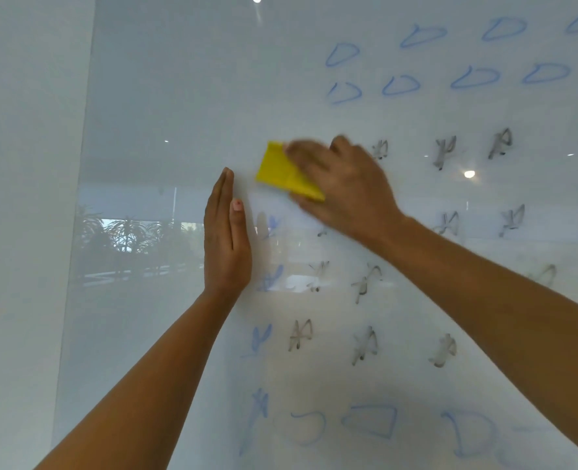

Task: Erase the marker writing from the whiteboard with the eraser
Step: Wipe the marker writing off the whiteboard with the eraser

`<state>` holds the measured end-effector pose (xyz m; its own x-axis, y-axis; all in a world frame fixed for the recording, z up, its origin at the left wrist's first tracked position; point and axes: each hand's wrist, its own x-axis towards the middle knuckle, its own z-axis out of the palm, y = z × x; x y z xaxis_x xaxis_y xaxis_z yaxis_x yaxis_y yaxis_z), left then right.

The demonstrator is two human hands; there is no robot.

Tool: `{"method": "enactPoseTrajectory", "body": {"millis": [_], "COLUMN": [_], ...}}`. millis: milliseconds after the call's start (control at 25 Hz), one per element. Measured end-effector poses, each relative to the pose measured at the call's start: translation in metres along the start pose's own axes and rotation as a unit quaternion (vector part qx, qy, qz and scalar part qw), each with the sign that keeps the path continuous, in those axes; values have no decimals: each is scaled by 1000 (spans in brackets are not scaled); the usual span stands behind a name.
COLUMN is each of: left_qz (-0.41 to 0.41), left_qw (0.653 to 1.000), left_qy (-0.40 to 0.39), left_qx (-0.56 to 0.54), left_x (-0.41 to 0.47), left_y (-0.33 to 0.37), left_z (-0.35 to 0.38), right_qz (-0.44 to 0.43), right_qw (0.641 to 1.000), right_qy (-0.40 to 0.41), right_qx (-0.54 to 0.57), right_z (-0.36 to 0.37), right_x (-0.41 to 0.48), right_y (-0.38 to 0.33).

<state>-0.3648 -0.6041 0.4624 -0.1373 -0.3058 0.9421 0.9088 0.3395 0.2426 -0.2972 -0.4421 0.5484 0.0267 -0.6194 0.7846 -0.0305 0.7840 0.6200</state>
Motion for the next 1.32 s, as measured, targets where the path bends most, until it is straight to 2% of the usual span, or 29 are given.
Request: {"method": "enactPoseTrajectory", "body": {"millis": [80,160,200,280,360,400,480,560,640,720,840,880,920,1040,1120,1320], "left_qz": [10,18,17,13,23,32,43,42,42,43,51,59,68,85,83,77], "left_qw": [999,999,998,998,998,997,996,995,995,996,995,993,992,990,991,992], "left_qy": [-8,-4,1,13,7,0,-14,-23,-26,-17,-8,-11,-15,-12,0,-2], "left_qx": [33,50,53,56,64,69,78,84,85,82,91,100,109,114,102,104], "left_x": [1,3,4,10,17,21,28,33,35,36,39,40,42,48,49,42], "left_y": [0,2,5,10,17,21,30,37,42,44,48,49,52,62,68,67], "left_z": [-1,1,4,8,12,14,20,27,32,37,42,44,47,56,63,72], "right_qz": [119,187,178,97,15,7,88,212,282,246,102,79,88,229,263,108], "right_qw": [993,982,984,995,999,999,995,976,957,968,995,997,996,972,963,994], "right_qy": [3,14,18,22,26,33,45,46,46,35,3,4,11,28,35,11], "right_qx": [-8,-7,1,19,15,6,-15,-32,-41,-21,2,-7,-23,-48,-34,-11], "right_z": [-2,0,1,2,-3,-6,-11,-13,-10,-10,-20,-25,-28,-23,-20,-21], "right_x": [26,37,32,6,-20,-23,-10,18,37,33,-7,-15,-15,20,39,-12], "right_y": [15,8,0,-12,-1,13,40,57,53,43,50,60,72,88,78,56]}}
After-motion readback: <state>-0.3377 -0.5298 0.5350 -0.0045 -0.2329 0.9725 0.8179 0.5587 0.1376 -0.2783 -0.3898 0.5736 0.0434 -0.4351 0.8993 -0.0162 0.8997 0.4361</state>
